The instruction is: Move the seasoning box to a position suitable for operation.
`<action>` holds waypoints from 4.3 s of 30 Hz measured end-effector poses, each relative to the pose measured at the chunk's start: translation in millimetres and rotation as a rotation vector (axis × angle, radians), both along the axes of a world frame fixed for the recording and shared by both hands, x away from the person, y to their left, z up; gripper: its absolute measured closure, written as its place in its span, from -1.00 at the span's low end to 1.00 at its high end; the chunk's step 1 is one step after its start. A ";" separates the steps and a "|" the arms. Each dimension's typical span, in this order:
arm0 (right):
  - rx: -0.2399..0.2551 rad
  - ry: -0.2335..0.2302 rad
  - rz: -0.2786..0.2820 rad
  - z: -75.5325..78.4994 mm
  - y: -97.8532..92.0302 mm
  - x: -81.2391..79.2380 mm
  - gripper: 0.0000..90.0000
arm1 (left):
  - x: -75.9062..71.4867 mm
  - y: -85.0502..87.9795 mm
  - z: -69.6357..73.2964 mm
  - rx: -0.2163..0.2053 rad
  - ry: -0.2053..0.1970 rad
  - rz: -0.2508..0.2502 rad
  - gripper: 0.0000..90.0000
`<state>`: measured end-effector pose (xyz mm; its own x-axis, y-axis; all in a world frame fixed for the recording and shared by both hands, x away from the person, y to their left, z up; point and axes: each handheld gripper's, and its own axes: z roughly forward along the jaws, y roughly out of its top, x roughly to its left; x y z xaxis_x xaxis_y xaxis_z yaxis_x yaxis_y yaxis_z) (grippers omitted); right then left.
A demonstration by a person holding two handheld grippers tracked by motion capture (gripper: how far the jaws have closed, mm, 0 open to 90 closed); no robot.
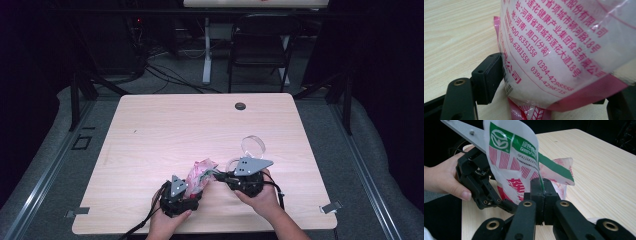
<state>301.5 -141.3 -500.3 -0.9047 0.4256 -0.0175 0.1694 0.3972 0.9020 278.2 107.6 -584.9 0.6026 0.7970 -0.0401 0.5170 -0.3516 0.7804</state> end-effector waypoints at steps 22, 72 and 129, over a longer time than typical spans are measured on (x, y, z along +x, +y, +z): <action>0.011 0.003 0.001 -1.1 0.6 -1.2 1.00 | 18.7 -17.3 -3.0 0.081 0.071 0.021 -0.53; 0.007 -0.007 -0.006 -1.2 -0.9 -0.8 1.00 | 15.1 -8.8 -0.1 0.093 -0.012 0.006 0.21; -0.208 -0.356 0.072 20.1 2.8 -22.2 0.33 | 13.5 -3.8 30.9 0.346 -0.212 -0.025 0.32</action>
<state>279.3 -138.5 -480.2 -0.8541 0.3157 -0.4135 -0.1732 0.5769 0.7982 291.7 103.8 -554.0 0.5879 0.7267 0.3554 0.3453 -0.6227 0.7021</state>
